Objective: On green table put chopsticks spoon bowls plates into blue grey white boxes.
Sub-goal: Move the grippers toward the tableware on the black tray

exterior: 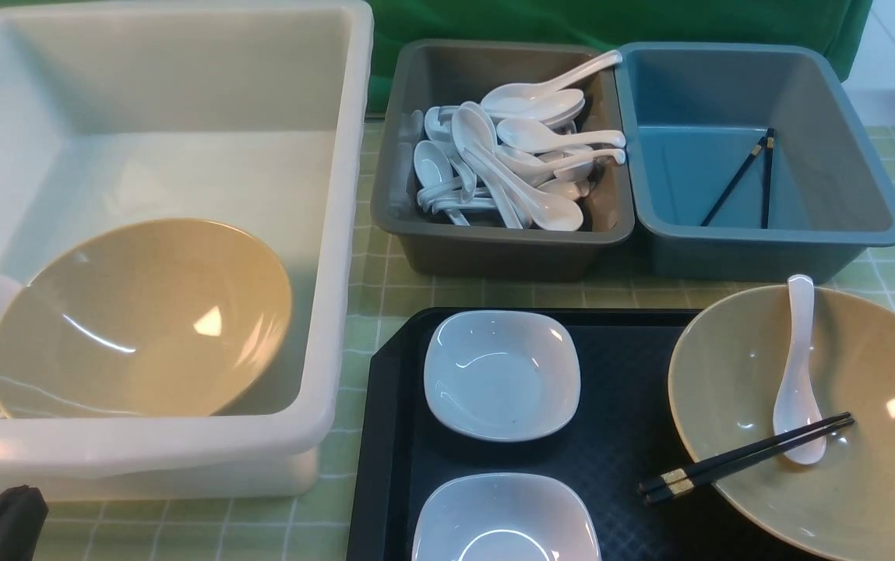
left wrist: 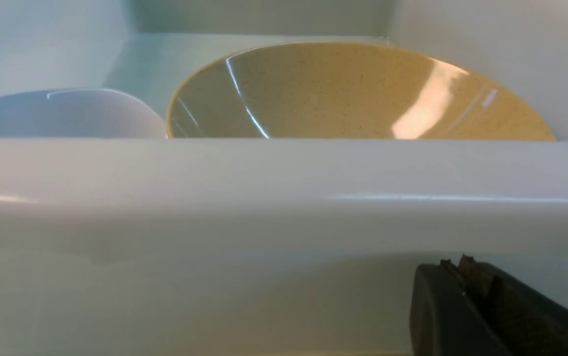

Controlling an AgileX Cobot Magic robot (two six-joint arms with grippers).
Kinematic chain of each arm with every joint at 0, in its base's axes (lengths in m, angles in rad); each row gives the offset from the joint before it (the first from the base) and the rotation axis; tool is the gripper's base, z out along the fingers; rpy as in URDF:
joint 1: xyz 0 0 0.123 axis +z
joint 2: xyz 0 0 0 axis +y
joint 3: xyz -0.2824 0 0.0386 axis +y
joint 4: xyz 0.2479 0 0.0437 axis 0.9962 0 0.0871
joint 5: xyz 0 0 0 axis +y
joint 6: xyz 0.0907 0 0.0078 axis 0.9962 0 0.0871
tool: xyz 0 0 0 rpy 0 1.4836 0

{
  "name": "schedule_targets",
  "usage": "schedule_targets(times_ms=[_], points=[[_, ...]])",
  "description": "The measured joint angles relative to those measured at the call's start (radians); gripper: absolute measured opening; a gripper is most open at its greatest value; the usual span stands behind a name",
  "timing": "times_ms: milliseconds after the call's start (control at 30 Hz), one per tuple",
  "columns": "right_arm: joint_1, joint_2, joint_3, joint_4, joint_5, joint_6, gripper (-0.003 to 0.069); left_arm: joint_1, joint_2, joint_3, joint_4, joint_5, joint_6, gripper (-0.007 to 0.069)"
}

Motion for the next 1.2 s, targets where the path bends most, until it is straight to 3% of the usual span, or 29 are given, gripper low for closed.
schedule_targets(times_ms=[167,467,633,800,933,1000,1100,1200], points=[[0.000,0.000,0.000,0.000,0.000,0.000,0.0236,0.000,0.000,0.002,0.007,-0.031,0.000,-0.0002],[0.000,0.000,0.012,-0.001,-0.087,0.013,0.0236,0.000,0.000,0.002,0.011,-0.264,0.000,-0.0002],[0.000,0.000,0.018,0.001,-0.262,0.204,0.0236,0.000,0.000,0.002,0.011,-0.282,0.000,-0.0002],[0.000,0.000,0.019,0.002,-0.406,0.300,0.0236,0.000,0.000,0.002,0.007,-0.322,-0.005,-0.0002],[0.000,0.000,0.019,0.002,-0.541,0.372,0.0236,0.000,0.000,0.002,-0.052,-0.467,-0.065,-0.0002],[0.000,0.000,0.019,0.002,-0.618,0.464,0.0236,0.000,0.000,0.002,-0.103,-0.661,-0.117,-0.0002],[0.000,0.000,-0.010,0.002,-0.605,0.564,0.0236,0.000,0.000,-0.006,-0.177,-0.790,-0.166,-0.0002],[0.000,0.041,-0.142,0.002,-0.561,0.604,0.0236,0.000,0.037,-0.111,-0.227,-0.725,-0.187,-0.0002]])
